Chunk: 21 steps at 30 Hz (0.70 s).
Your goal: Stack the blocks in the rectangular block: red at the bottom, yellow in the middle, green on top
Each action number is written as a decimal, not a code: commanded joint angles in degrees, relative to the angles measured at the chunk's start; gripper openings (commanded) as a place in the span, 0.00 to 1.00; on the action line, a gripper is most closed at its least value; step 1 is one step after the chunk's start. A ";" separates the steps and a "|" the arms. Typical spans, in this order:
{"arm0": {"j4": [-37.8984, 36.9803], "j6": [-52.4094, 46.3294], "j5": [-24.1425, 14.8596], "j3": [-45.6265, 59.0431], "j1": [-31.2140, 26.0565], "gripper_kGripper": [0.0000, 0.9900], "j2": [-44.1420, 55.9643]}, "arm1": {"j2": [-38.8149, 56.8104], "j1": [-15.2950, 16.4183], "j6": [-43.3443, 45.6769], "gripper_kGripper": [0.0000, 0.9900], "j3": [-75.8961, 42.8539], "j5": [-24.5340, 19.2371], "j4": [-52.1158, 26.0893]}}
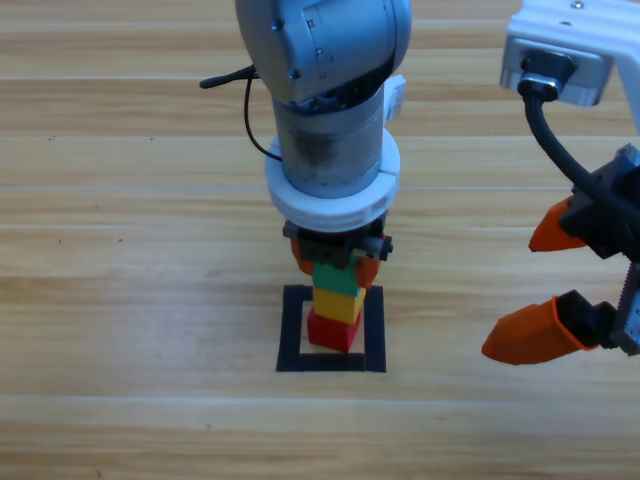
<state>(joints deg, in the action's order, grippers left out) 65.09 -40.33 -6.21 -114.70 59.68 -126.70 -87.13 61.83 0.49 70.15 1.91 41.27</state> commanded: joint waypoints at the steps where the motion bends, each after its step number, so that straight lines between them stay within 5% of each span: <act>1: -0.58 0.86 -0.56 0.79 -1.41 0.04 -2.59 | -1.72 -1.80 -0.05 1.00 -0.01 0.29 0.75; 21: -0.93 1.13 -0.73 1.14 -1.59 0.04 -3.03 | -1.90 -1.80 -0.05 1.00 0.25 0.73 0.75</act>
<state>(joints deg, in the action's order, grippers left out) 64.75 -39.92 -6.22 -114.68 59.49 -126.99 -87.13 61.82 0.49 70.15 1.96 41.27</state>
